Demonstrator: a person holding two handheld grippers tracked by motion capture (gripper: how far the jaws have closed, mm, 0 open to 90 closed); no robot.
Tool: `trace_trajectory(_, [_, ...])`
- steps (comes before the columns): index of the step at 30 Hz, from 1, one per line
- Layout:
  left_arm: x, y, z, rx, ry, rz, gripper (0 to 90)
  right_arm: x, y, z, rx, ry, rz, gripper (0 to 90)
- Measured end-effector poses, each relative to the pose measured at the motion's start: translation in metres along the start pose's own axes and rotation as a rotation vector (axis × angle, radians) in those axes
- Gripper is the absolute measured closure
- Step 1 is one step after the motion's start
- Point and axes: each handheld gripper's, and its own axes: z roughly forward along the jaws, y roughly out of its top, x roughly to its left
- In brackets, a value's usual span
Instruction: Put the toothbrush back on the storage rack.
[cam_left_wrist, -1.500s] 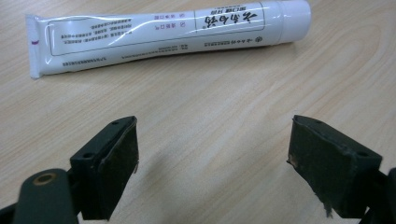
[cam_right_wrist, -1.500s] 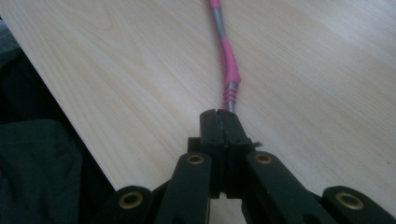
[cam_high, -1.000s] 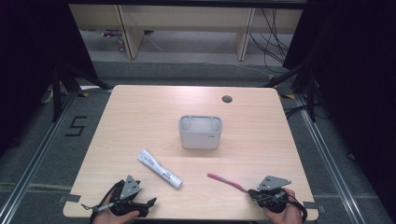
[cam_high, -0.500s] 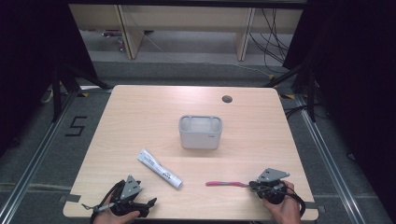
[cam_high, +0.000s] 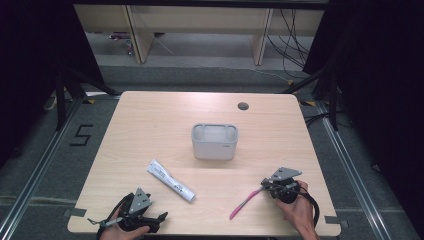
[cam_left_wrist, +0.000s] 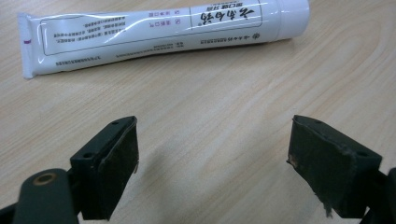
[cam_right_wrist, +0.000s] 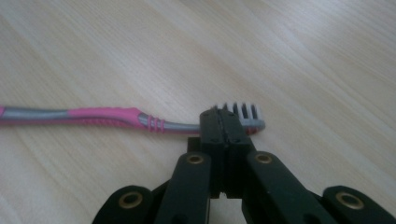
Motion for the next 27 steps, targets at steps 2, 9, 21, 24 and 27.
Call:
trace_trajectory(2, [0.000,0.000,0.000,0.000,0.000,0.002,15.6,0.000,0.003,0.004,0.014,0.005,0.003,90.0])
trace_trajectory(9, [0.000,0.000,0.000,-0.003,-0.006,-0.004,15.7,0.002,0.016,0.014,0.001,0.000,-0.032,90.0])
trace_trajectory(21, [0.000,0.000,0.000,-0.005,0.001,-0.005,15.7,0.011,0.039,0.033,0.011,0.025,-0.071,89.6])
trace_trajectory(24, [-0.001,0.000,0.000,-0.010,-0.006,-0.012,15.7,0.015,0.045,0.036,0.008,0.028,-0.099,89.4])
trace_trajectory(27, [0.000,0.000,0.000,-0.001,0.001,0.001,15.7,0.020,0.050,0.038,0.011,0.033,-0.105,89.1])
